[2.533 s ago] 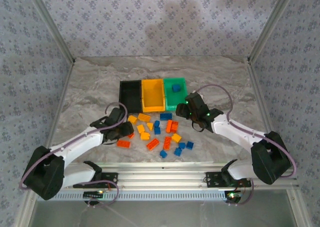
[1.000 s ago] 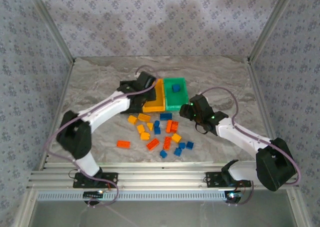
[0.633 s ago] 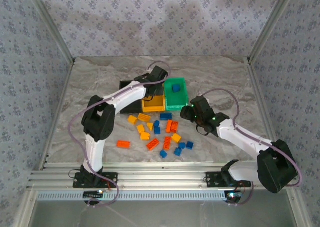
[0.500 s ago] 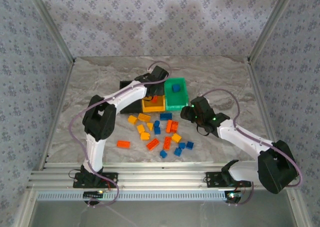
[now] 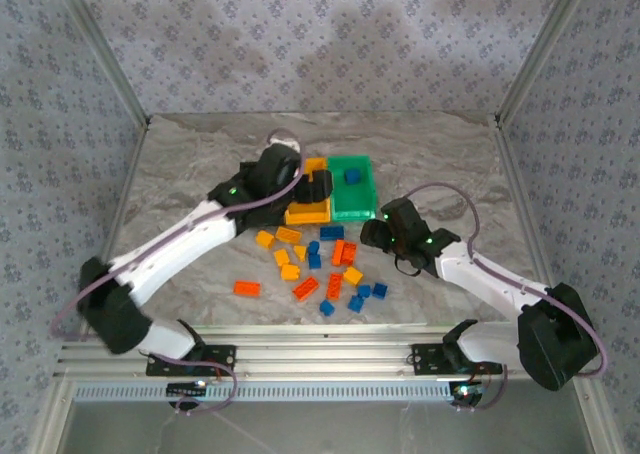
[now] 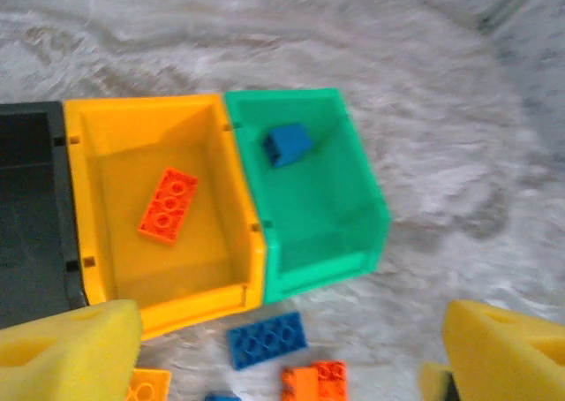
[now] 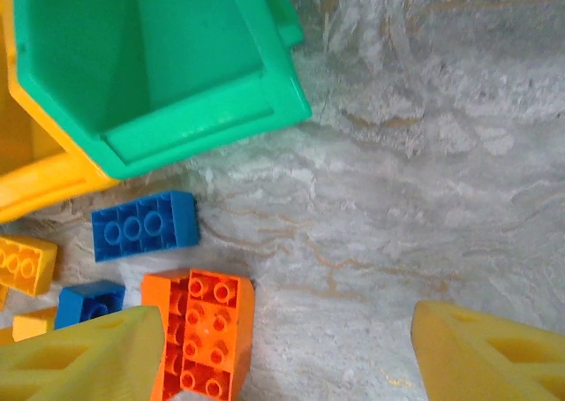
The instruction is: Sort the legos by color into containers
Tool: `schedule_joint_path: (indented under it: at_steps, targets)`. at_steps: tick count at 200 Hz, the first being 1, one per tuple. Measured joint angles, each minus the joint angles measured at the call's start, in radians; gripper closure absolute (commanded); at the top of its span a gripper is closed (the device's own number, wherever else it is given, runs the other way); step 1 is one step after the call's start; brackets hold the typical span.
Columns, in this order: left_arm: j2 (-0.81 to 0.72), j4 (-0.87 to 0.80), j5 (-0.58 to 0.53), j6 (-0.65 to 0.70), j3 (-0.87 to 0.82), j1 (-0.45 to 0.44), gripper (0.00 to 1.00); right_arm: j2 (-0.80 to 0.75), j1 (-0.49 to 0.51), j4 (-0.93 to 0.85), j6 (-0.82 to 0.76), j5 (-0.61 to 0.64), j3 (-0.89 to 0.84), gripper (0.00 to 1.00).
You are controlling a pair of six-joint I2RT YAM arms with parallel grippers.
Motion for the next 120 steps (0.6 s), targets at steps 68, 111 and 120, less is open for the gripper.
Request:
schedule_joint_path:
  at_steps: [68,111,120]
  targets:
    - [-0.384,0.068,0.031,-0.095,-0.528,-0.040,0.00,0.039,0.164,-0.039,-0.084,-0.060,-0.005,0.25]
    - [-0.517,0.040,0.000,-0.139,-0.639,-0.040,0.01,0.177,0.279,-0.122,-0.178,-0.013,0.078,0.25]
    - [-0.526,0.043,-0.007,-0.143,-0.639,-0.040,0.00,0.198,0.293,-0.140,-0.189,0.005,0.092,0.25]
